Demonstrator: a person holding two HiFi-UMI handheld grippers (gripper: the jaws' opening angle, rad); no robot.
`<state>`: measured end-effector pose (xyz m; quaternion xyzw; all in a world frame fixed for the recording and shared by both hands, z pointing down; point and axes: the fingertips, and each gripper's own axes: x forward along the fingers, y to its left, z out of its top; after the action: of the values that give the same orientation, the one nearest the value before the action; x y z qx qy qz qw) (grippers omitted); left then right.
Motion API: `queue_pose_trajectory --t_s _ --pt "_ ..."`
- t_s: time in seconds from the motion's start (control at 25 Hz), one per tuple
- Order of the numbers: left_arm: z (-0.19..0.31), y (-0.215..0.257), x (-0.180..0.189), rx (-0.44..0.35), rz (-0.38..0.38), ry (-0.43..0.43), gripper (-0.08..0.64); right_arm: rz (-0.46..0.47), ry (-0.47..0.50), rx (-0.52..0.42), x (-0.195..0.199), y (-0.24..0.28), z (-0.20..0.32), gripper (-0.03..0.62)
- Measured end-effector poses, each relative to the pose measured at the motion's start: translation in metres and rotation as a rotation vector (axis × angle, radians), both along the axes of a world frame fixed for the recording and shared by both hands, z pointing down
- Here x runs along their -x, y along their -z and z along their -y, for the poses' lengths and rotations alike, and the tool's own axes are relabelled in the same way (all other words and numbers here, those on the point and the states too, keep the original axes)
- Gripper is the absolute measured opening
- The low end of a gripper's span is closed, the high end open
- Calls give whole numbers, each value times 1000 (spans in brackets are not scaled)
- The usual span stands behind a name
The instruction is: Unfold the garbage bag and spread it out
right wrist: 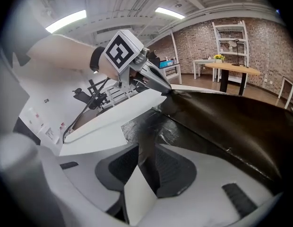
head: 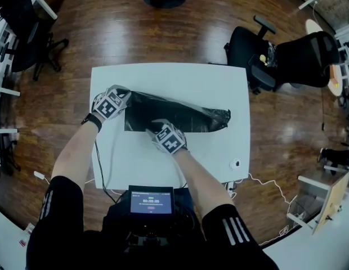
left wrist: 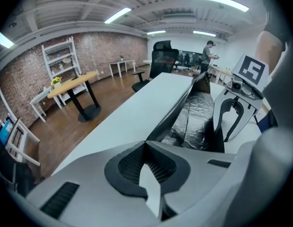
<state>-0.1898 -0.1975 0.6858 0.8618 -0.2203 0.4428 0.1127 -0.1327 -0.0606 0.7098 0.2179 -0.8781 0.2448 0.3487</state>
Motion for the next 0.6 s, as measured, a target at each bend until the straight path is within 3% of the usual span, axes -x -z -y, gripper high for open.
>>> queue_pose_trajectory --t_s 0.44,0.6 --pt "9 -37 11 -4 110 41 2 -41 58 -10 -1 -7 -6 126" --pt "11 -35 9 11 99 62 2 -35 58 -1 -2 -6 -6 126"
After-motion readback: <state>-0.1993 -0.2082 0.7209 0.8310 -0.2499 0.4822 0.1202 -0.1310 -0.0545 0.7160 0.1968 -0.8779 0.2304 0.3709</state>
